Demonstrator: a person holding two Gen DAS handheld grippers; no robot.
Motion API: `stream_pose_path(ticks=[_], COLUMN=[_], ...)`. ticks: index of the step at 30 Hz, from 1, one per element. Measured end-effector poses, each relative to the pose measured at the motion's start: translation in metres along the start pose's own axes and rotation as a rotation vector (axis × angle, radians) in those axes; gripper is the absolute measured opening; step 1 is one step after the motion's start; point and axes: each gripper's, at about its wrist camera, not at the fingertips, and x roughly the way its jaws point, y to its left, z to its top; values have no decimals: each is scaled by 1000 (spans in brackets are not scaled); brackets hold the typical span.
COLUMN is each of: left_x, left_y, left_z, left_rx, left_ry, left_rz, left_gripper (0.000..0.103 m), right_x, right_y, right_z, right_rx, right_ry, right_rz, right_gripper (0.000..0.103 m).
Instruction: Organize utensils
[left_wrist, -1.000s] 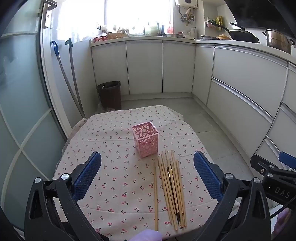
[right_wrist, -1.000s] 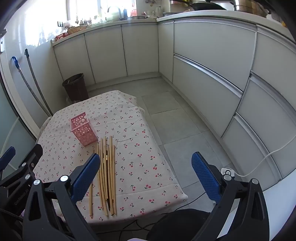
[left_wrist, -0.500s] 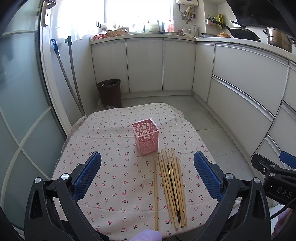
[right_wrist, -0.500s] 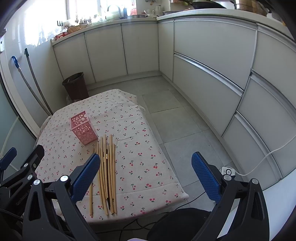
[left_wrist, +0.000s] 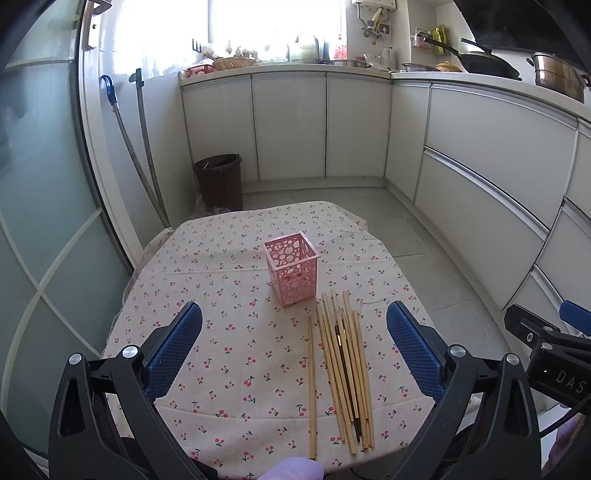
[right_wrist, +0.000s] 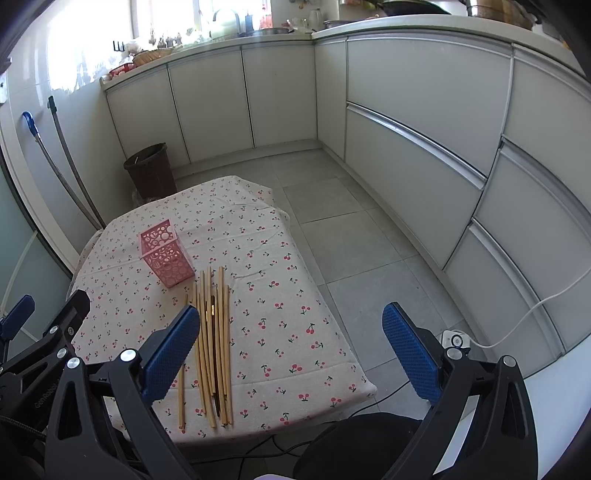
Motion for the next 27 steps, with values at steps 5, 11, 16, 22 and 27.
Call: stream_pose_path(ticks=[5, 11, 16, 22, 27], left_x=[1, 2, 3, 4, 6], left_y=[0, 0, 0, 0, -1], left_z=[0, -1, -1, -3, -3], left_rx=[3, 1, 2, 5, 7], left_ry=[5, 13, 18, 25, 34], left_rz=[3, 5, 8, 10, 12], left_gripper=[96, 96, 96, 96, 96], right_x=[0, 1, 0, 4, 5], right_y=[1, 1, 0, 0, 0], right_z=[-1, -3, -3, -3, -3], right_rx=[-6, 4, 20, 24, 33], right_ry=[-21, -26, -42, 1, 1], right_rz=[-5, 3, 19, 21, 31], right_gripper=[96, 96, 96, 96, 96])
